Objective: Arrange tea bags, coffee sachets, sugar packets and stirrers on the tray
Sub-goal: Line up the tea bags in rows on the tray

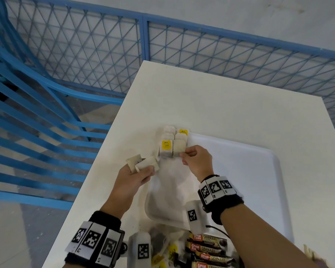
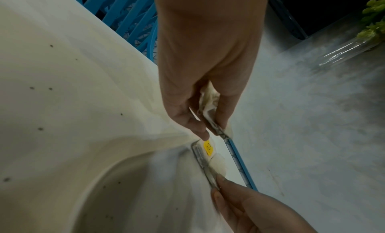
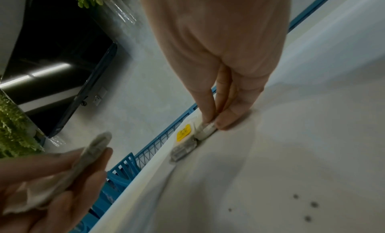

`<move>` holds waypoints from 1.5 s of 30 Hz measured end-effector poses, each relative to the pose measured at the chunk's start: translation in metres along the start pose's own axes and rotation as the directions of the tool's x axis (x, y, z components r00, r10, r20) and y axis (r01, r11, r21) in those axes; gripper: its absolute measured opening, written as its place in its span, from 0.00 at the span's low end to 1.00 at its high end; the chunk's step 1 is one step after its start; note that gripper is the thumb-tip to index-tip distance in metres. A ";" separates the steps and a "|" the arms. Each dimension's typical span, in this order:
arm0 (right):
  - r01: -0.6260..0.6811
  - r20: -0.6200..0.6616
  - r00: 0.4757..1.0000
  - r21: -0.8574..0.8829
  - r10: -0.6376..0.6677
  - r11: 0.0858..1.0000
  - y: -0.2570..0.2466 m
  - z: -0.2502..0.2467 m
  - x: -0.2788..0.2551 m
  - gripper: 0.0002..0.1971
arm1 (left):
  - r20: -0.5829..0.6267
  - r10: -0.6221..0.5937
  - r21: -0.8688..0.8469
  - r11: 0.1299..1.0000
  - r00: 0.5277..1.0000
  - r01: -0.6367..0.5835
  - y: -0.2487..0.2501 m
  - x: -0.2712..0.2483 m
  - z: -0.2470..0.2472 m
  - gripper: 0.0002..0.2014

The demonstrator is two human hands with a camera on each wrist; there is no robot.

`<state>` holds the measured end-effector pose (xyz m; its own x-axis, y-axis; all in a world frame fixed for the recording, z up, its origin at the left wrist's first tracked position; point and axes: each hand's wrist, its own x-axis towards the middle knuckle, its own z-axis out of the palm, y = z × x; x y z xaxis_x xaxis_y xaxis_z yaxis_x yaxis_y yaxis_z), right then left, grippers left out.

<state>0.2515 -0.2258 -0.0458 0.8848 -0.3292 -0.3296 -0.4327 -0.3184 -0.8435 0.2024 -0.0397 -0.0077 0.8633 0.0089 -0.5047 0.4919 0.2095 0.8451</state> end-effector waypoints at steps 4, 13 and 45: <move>0.060 -0.027 0.998 -0.098 -0.063 0.993 0.001 -0.002 -0.002 0.11 | 0.003 0.032 0.070 0.997 0.999 -0.033 0.001 -0.002 0.002 0.07; 0.401 0.445 0.824 -0.019 -0.351 0.916 -0.028 -0.001 -0.053 0.12 | 0.069 0.059 0.205 0.976 0.996 -0.072 0.001 -0.002 0.004 0.08; -0.066 0.093 0.994 0.139 0.053 0.988 0.004 -0.005 -0.012 0.08 | 0.002 0.221 0.511 0.838 0.975 -0.191 -0.010 0.067 0.022 0.07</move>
<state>0.2380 -0.2280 -0.0431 0.8729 -0.2616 -0.4118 -0.4616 -0.1695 -0.8708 0.2583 -0.0626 -0.0459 0.9509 0.0526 -0.3051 0.3052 -0.3254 0.8950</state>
